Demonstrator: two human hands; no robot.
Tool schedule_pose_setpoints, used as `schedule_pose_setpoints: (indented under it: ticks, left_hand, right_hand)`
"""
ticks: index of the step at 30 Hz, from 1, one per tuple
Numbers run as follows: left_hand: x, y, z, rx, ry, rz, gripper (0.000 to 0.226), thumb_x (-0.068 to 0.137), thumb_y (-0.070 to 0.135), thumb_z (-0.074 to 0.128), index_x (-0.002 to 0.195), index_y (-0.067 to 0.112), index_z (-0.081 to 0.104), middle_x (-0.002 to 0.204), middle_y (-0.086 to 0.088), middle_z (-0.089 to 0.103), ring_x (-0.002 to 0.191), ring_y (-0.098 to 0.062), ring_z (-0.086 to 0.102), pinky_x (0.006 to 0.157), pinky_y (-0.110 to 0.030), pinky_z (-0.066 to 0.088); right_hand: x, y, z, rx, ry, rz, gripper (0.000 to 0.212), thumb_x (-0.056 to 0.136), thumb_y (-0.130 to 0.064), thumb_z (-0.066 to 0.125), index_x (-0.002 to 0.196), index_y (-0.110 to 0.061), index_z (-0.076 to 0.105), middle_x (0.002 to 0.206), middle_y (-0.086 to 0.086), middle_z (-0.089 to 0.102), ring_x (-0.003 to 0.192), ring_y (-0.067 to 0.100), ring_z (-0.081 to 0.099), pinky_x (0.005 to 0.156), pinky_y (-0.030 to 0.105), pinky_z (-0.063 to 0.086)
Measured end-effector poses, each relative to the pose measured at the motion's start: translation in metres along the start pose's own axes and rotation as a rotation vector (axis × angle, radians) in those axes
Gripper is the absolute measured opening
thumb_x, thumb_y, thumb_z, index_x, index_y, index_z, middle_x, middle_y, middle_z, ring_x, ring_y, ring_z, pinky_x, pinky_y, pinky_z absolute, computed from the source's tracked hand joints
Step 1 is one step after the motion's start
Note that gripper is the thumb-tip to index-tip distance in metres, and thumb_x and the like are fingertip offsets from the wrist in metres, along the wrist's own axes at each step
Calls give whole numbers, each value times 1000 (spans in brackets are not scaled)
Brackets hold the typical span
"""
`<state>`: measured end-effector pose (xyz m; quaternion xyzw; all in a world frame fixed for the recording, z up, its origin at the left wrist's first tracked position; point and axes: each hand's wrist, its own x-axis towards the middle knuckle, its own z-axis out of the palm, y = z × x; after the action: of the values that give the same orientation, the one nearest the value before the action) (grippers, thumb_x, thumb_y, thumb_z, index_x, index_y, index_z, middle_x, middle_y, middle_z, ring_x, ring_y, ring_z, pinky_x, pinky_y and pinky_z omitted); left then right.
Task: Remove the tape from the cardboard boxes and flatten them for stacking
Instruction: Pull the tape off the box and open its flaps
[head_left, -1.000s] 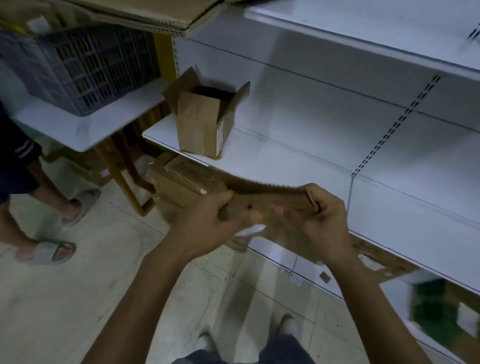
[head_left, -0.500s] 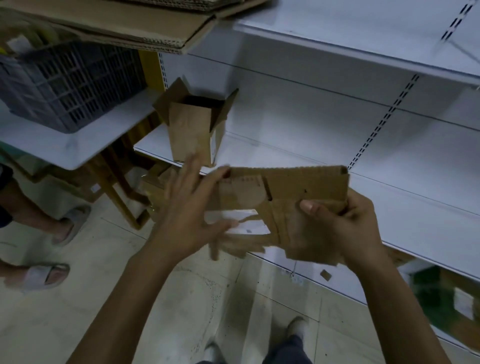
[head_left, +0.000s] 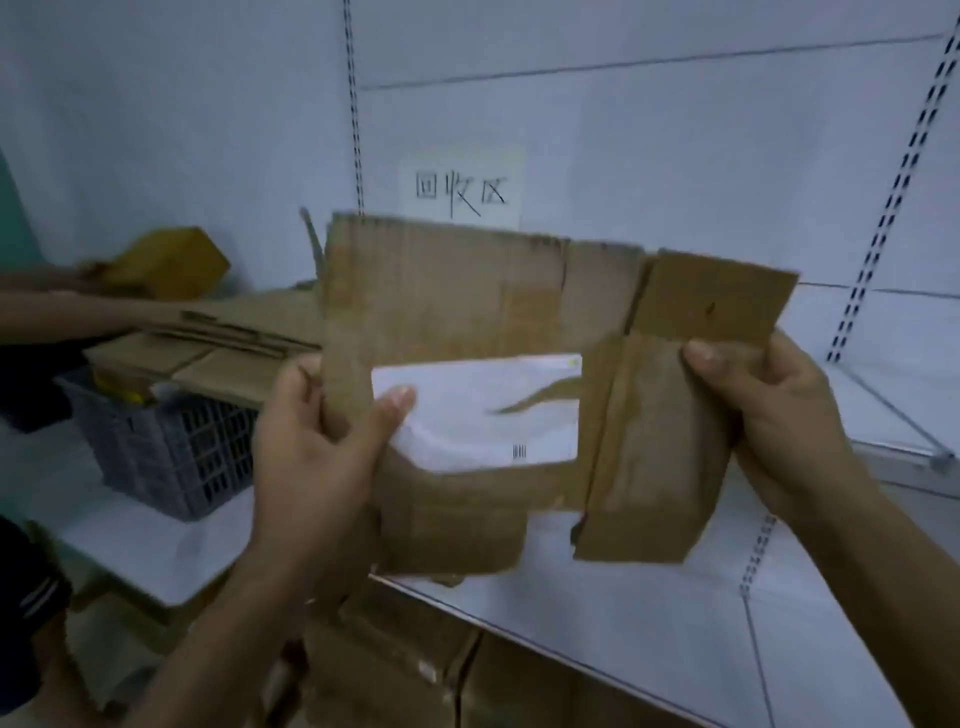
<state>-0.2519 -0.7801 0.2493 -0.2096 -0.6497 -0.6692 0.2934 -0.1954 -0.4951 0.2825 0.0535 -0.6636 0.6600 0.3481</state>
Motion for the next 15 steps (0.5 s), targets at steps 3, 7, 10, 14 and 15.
schedule_pose_setpoints:
  ticks: [3, 7, 10, 14, 15]
  left_hand:
    - [64, 23, -2, -57, 75, 3, 34, 78, 28, 74, 105, 15, 57, 98, 5, 71, 89, -8, 69, 72, -24, 56]
    - [142, 23, -11, 76, 98, -16, 44, 75, 38, 76, 110, 19, 56, 108, 3, 67, 92, -10, 66, 73, -25, 53]
    - [187, 12, -4, 226, 120, 32, 56, 76, 36, 76, 123, 19, 49, 121, -3, 60, 103, -15, 61, 80, -29, 51]
    - [230, -18, 22, 721, 26, 124, 71, 83, 41, 68, 143, 24, 33, 157, -9, 11, 142, -28, 17, 113, -47, 25]
    - [237, -24, 31, 771, -13, 138, 66, 85, 45, 63, 142, 26, 36, 159, -6, 2, 145, -26, 8, 114, -48, 19]
  right_hand:
    - [35, -15, 30, -87, -60, -42, 51, 67, -48, 73, 112, -29, 58, 108, -5, 70, 95, 12, 69, 76, 30, 57]
    - [71, -9, 57, -122, -113, -23, 44, 70, -42, 73, 108, -27, 55, 104, -4, 69, 85, 8, 70, 67, 23, 57]
    - [104, -1, 76, -112, -75, -3, 28, 83, -28, 70, 105, -24, 54, 101, -6, 66, 80, 5, 68, 56, 15, 53]
    - [173, 5, 116, -109, 9, 32, 26, 88, -20, 64, 111, -10, 55, 106, 4, 64, 90, 17, 64, 69, 30, 56]
    - [196, 4, 130, -82, 41, 51, 28, 88, -17, 63, 113, -6, 55, 109, 8, 64, 94, 22, 63, 77, 38, 56]
